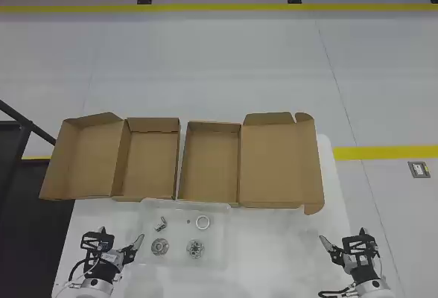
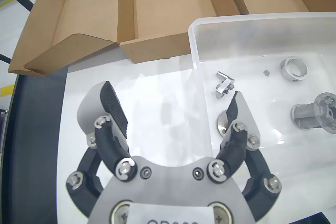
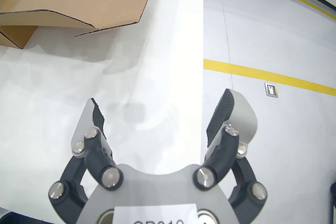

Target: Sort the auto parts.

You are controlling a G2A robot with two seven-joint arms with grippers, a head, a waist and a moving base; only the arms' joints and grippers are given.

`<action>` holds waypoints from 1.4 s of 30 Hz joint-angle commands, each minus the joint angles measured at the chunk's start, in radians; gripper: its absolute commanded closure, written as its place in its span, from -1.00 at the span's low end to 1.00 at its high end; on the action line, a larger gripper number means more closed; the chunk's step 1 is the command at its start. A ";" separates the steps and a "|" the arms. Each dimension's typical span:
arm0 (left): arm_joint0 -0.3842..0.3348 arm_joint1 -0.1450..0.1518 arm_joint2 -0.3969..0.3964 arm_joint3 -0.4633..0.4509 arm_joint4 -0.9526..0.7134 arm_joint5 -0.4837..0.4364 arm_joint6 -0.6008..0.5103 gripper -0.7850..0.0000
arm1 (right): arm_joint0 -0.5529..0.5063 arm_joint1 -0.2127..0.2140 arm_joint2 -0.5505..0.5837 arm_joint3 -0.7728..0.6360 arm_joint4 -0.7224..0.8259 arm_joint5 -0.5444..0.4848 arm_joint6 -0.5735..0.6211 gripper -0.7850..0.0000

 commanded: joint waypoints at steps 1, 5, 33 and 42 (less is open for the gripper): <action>0.000 0.000 0.000 0.000 0.000 0.000 0.000 -1.00 | 0.000 0.000 0.000 0.000 0.000 0.000 0.000 -1.00; 0.000 0.000 0.000 0.000 0.000 0.000 0.000 -1.00 | 0.000 0.000 0.000 0.000 0.000 0.000 0.000 -1.00; 0.117 0.035 -0.235 -0.009 -0.223 -0.603 0.200 -1.00 | 0.096 0.006 -0.189 -0.360 -0.206 -0.315 0.277 -1.00; 0.117 0.035 -0.235 -0.009 -0.223 -0.603 0.200 -1.00 | 0.096 0.006 -0.189 -0.360 -0.206 -0.315 0.277 -1.00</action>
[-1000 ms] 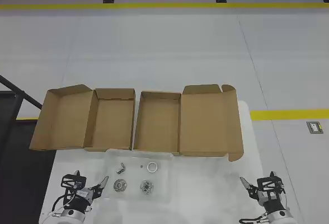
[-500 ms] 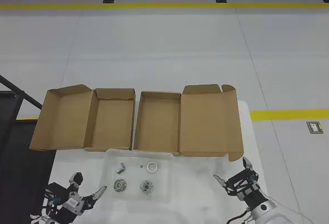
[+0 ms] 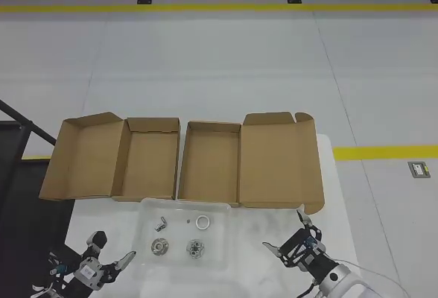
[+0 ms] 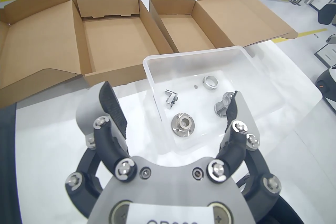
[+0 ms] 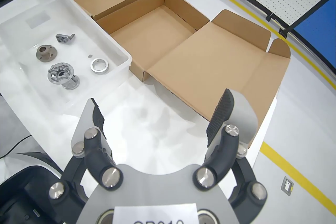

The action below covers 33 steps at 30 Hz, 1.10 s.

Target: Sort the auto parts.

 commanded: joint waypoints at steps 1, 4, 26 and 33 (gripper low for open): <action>0.000 0.000 0.000 0.000 0.000 0.000 0.000 -1.00 | 0.000 0.000 0.000 0.000 0.000 -0.001 0.000 -1.00; 0.000 0.000 0.000 0.000 0.000 0.000 0.000 -1.00 | 0.000 0.000 0.000 0.000 0.000 -0.001 0.000 -1.00; -0.013 -0.001 -0.025 0.010 -0.033 0.017 0.006 -1.00 | 0.448 -0.034 -0.368 0.077 0.174 -0.351 0.484 -1.00; -0.013 -0.001 -0.025 0.010 -0.033 0.017 0.006 -1.00 | 0.448 -0.034 -0.368 0.077 0.174 -0.351 0.484 -1.00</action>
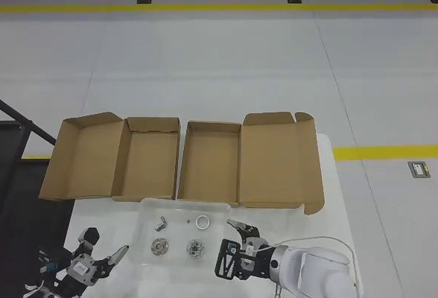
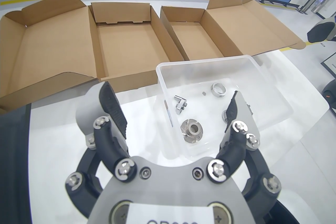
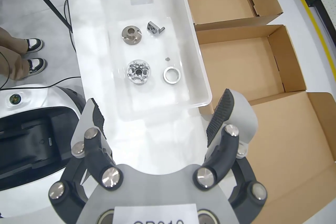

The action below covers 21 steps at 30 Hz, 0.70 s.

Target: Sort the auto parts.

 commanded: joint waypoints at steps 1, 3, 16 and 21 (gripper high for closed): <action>0.000 0.000 0.000 0.000 0.000 0.000 0.000 -1.00 | 0.000 0.000 0.000 0.000 0.000 0.000 0.000 -1.00; 0.000 0.000 0.000 0.000 0.000 0.000 0.000 -1.00 | 0.000 0.000 -0.008 0.016 0.012 -0.015 -0.003 -1.00; 0.000 0.000 0.000 0.000 0.000 0.000 0.000 -1.00 | 0.497 -0.147 -0.370 0.414 0.108 0.215 0.205 -1.00; 0.000 0.000 0.000 0.000 0.000 0.000 0.000 -1.00 | 0.555 -0.173 -0.406 0.503 0.172 0.207 0.219 -1.00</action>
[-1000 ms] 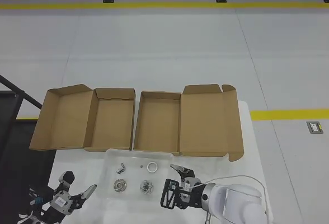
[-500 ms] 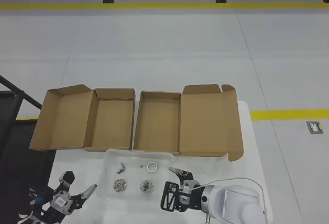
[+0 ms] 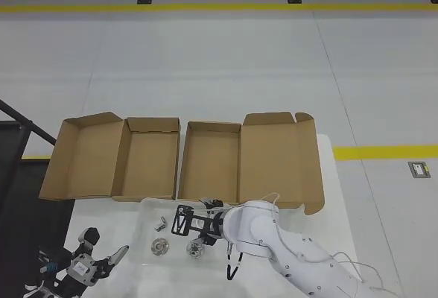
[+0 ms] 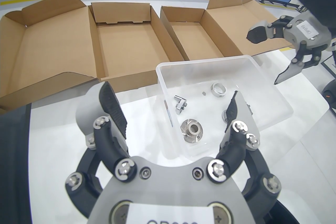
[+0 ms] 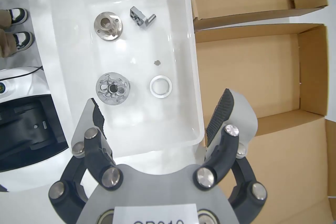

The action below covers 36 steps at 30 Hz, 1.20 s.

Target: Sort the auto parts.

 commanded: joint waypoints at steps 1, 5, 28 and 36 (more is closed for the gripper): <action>0.000 0.000 0.000 0.000 0.000 0.000 0.000 -1.00 | -0.006 0.001 0.002 -0.012 -0.004 0.000 -0.001 -1.00; 0.000 0.000 0.000 0.000 0.000 0.000 0.000 -1.00 | -0.006 0.001 0.002 -0.012 -0.004 0.000 -0.001 -1.00; 0.000 0.000 0.000 0.000 0.000 0.000 0.000 -1.00 | 0.112 -0.121 -0.188 0.201 -0.048 0.007 0.066 -1.00; 0.000 0.000 0.000 0.000 0.000 0.000 0.000 -1.00 | 0.095 -0.147 -0.232 0.198 -0.110 0.009 0.119 -1.00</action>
